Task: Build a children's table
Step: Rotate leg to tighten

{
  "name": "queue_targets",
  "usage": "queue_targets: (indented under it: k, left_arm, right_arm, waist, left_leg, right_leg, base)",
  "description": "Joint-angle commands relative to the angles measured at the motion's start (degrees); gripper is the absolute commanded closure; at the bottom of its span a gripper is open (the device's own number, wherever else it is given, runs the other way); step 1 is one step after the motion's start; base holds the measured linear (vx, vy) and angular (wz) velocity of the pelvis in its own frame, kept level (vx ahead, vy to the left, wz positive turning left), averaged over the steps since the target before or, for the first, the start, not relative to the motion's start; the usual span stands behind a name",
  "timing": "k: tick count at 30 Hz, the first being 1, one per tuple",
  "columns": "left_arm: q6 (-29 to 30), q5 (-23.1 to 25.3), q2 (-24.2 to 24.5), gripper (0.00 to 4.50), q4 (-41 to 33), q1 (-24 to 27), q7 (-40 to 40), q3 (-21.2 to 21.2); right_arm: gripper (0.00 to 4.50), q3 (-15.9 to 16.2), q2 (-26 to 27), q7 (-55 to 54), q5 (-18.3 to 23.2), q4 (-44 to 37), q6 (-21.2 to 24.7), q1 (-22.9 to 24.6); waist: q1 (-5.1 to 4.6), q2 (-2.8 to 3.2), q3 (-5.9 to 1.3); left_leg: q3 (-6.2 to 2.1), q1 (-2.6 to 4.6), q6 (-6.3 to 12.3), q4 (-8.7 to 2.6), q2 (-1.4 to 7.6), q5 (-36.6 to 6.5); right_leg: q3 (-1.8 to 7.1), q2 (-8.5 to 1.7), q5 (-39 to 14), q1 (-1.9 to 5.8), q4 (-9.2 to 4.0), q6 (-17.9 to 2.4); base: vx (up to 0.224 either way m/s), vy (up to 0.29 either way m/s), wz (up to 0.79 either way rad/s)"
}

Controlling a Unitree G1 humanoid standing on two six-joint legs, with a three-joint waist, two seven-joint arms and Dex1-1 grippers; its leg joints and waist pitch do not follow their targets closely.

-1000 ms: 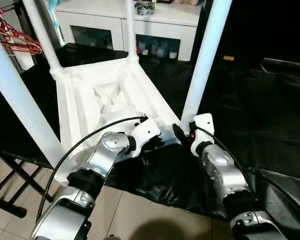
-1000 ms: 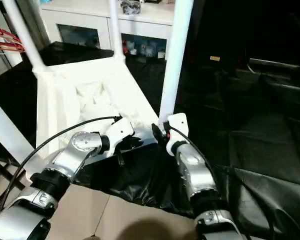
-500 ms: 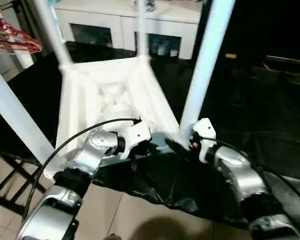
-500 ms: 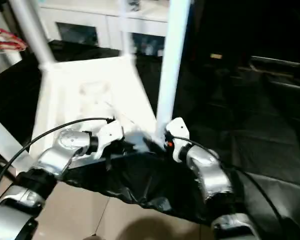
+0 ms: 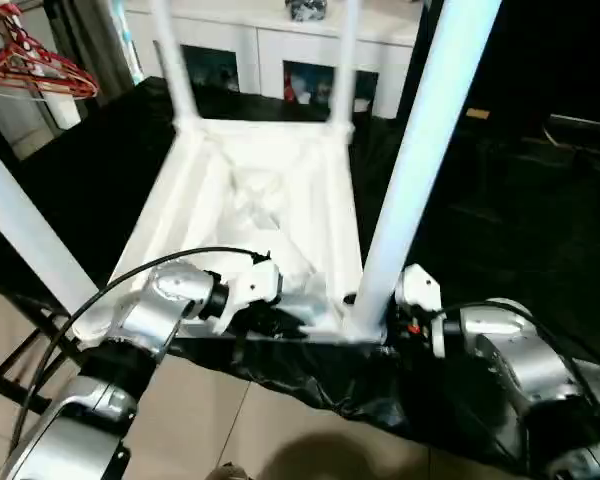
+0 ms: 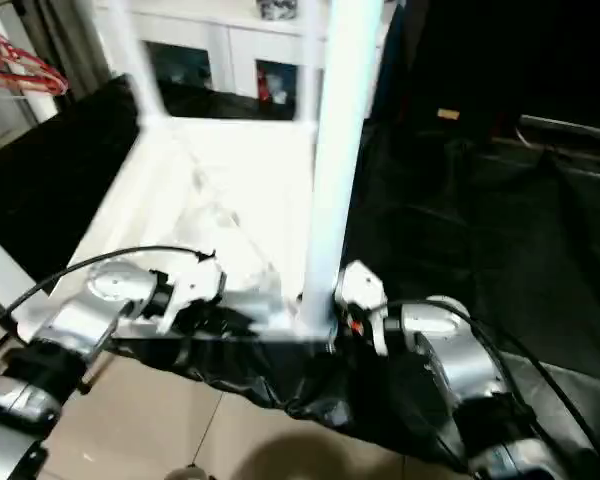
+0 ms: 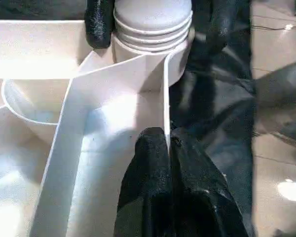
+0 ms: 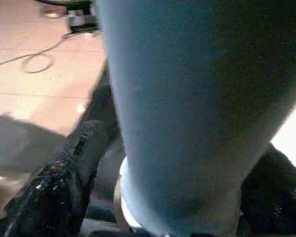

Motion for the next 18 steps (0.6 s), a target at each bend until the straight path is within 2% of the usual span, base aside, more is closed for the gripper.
queue_targets:
  k: [1,2,4,6,7,9,11,13,15,18]
  left_arm:
    - [-0.88,-1.82,-0.75,4.50,-1.94,-0.43,-1.85,-0.98]
    - [-0.91,-1.92,-0.75,4.50,-1.89,-0.48,-2.10,-1.02]
    - [-0.93,-1.99,-0.73,4.50,-1.87,-0.47,-2.26,-1.05]
    - [-0.94,-2.06,-0.80,4.50,-1.65,-0.58,-2.61,-1.07]
    - [-0.85,-2.05,-0.91,4.50,-1.46,-0.75,-2.53,-1.07]
    - [-0.84,-1.98,-1.04,4.50,-1.17,-0.90,-2.19,-0.98]
    - [-0.56,-2.06,-1.21,4.50,-1.00,-0.93,-1.13,-0.42]
    - [-0.40,-2.04,-1.38,4.50,-0.88,-1.03,-0.09,0.13]
    - [0.00,-1.97,-1.62,4.50,-0.55,-1.26,1.72,0.82]
    - [0.49,-1.90,-2.74,4.50,0.46,-1.98,5.34,2.15]
  right_arm:
    - [1.11,1.96,-0.49,2.88,0.68,-3.45,1.44,0.77]
    - [1.11,2.15,-0.64,3.05,0.65,-3.82,1.61,1.09]
    - [1.22,2.31,-0.68,3.05,0.57,-3.97,1.62,1.30]
    - [1.38,2.74,-0.83,2.92,0.25,-4.68,1.68,2.08]
    - [1.38,2.80,-0.87,2.83,0.18,-5.01,1.79,2.35]
    - [1.55,2.80,-0.85,2.65,0.17,-5.18,1.85,2.56]
    - [1.69,2.69,-0.50,1.79,0.34,-5.13,2.02,2.83]
    - [1.80,2.34,0.17,0.73,0.31,-4.64,2.01,2.86]
    - [1.82,1.74,1.47,-1.33,0.26,-3.97,1.82,2.89]
    - [1.85,0.64,4.42,-7.09,-1.20,-1.07,0.35,2.40]
  waist:
    - [-0.13,-0.20,-2.90]
    - [0.00,0.55,-2.96]
    - [-0.13,0.13,-2.95]
    - [-0.11,0.11,-2.95]
    - [0.04,0.93,-2.98]
    - [-0.02,0.40,-3.05]
    - [-0.01,0.45,-3.03]
    - [0.06,0.16,-2.96]
    - [0.07,0.41,-2.92]
    - [-0.17,0.36,-2.71]
  left_leg:
    - [0.42,0.06,3.31,-3.46,0.68,-12.45]
    - [0.32,0.04,3.04,-3.40,0.66,-12.27]
    - [0.40,0.02,2.76,-3.42,0.63,-12.90]
    - [0.35,0.01,2.43,-3.45,0.59,-12.83]
    - [0.26,0.03,2.19,-3.41,0.57,-13.01]
    - [0.30,0.02,2.22,-3.36,0.56,-12.84]
    - [0.33,-0.08,2.47,-3.27,0.50,-12.27]
    - [0.34,-0.10,2.58,-3.30,0.48,-12.22]
    - [0.30,-0.16,2.43,-3.37,0.53,-12.58]
    - [0.24,-0.09,1.49,-3.71,0.44,-14.58]
  right_leg:
    - [2.21,-2.46,-6.16,3.10,-3.68,-12.18]
    - [2.24,-2.47,-5.67,3.04,-3.50,-12.33]
    - [2.18,-2.45,-5.90,3.09,-3.65,-12.33]
    - [2.16,-2.45,-6.26,3.13,-3.63,-12.34]
    - [2.19,-2.50,-6.33,3.11,-3.58,-12.31]
    - [2.15,-2.39,-5.16,3.23,-3.56,-12.48]
    - [2.11,-2.39,-4.66,3.25,-3.47,-12.67]
    - [2.09,-2.43,-5.54,3.26,-3.58,-12.48]
    - [2.13,-2.54,-6.85,3.14,-3.65,-12.23]
    - [2.08,-2.69,-11.99,3.07,-4.22,-10.82]
  base:
    - [0.000,0.000,0.00]
    - [0.000,0.000,0.00]
    - [0.000,0.000,0.00]
    - [0.000,0.000,0.00]
    - [0.000,0.000,0.00]
    - [0.000,0.000,0.00]
    - [0.000,0.000,0.00]
    - [0.000,0.000,0.00]
    - [0.000,0.000,0.00]
    - [0.000,0.000,0.00]
